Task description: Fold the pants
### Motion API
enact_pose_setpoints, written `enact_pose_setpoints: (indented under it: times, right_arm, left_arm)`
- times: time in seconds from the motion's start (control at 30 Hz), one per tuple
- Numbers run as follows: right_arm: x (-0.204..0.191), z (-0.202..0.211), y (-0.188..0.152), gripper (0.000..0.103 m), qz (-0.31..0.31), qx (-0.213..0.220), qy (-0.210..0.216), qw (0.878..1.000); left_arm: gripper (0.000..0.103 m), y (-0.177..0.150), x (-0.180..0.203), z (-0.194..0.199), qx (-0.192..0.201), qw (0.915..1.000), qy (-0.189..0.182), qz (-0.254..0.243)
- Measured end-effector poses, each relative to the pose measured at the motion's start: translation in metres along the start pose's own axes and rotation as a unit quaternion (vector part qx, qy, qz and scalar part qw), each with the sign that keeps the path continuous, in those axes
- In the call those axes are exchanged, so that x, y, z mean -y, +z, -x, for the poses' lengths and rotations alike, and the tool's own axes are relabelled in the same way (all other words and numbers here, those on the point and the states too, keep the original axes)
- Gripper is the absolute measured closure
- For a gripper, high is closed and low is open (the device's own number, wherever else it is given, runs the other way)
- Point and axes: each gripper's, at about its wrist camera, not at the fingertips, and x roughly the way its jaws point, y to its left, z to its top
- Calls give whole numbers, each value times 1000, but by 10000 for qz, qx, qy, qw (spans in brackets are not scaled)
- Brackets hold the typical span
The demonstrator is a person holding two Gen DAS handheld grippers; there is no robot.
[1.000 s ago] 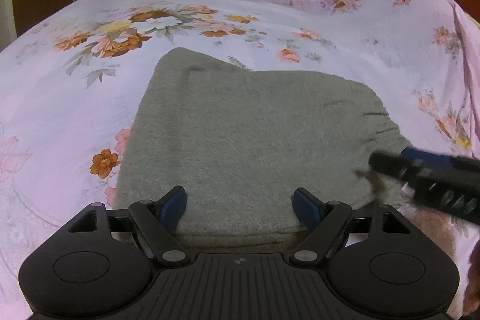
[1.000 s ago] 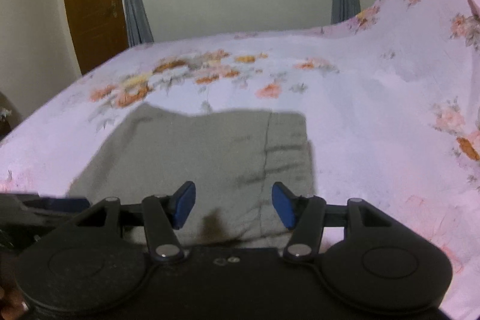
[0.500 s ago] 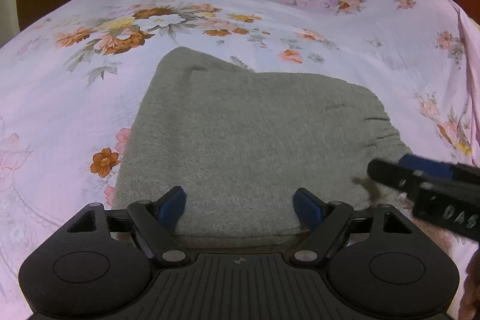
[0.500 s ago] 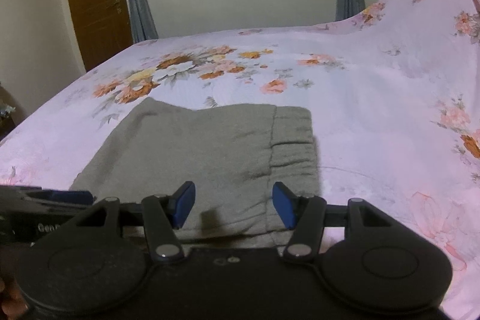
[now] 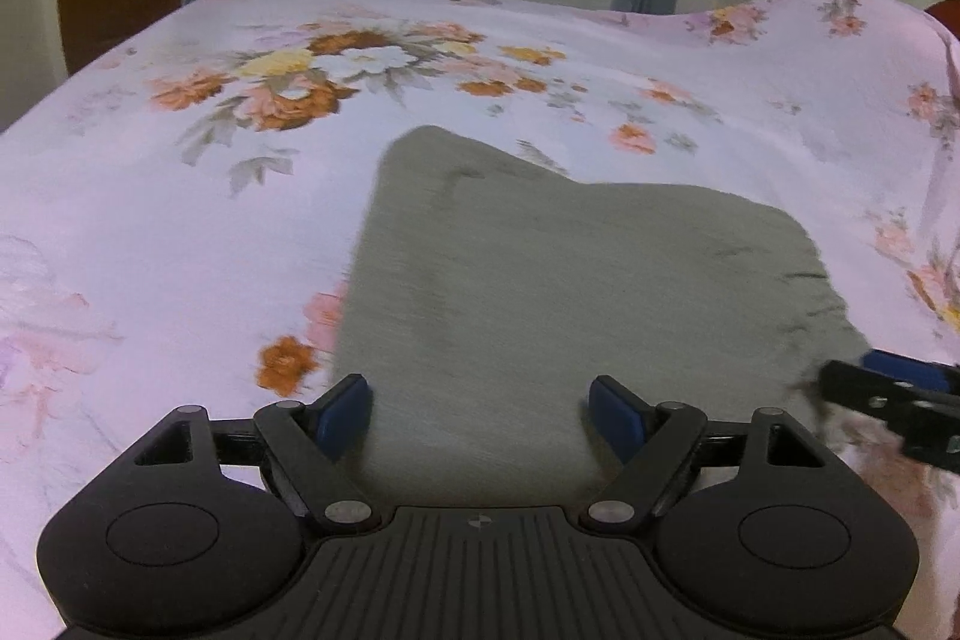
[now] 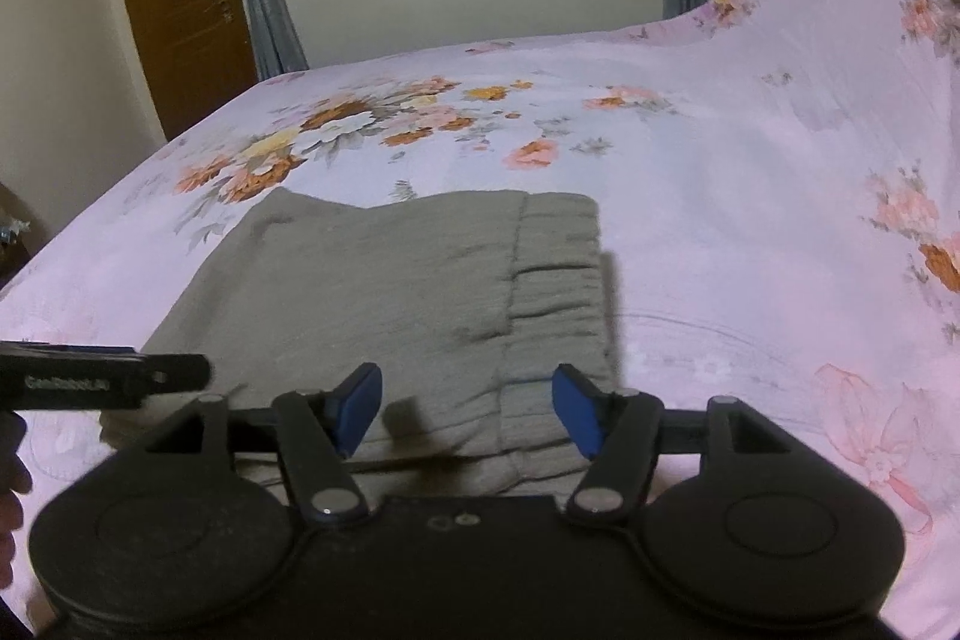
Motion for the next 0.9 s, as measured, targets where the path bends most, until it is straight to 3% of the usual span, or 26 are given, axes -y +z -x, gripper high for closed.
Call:
enact_pose_setpoints:
  times: [0.23, 0.5, 0.57, 0.77, 0.9]
  right_arm:
    - [9, -1, 6, 30, -7, -115, 261, 9996]
    - [28, -3, 16, 27, -378, -157, 603, 9973]
    - [30, -2, 18, 20, -371, -117, 550, 9977]
    - [56, -17, 17, 21, -684, -430, 509, 9954]
    - [84, -34, 10, 23, -1285, -887, 1087, 9817]
  left_arm:
    - [23, 4, -30, -13, -133, 9998, 114, 137]
    - [23, 8, -58, -31, -425, 9982, -92, 405]
    - [23, 8, -64, -37, -544, 9966, -293, 541]
    - [23, 5, -72, -57, -839, 9867, -1117, 827]
    - [23, 6, -81, -68, -1014, 9735, -1729, 1101]
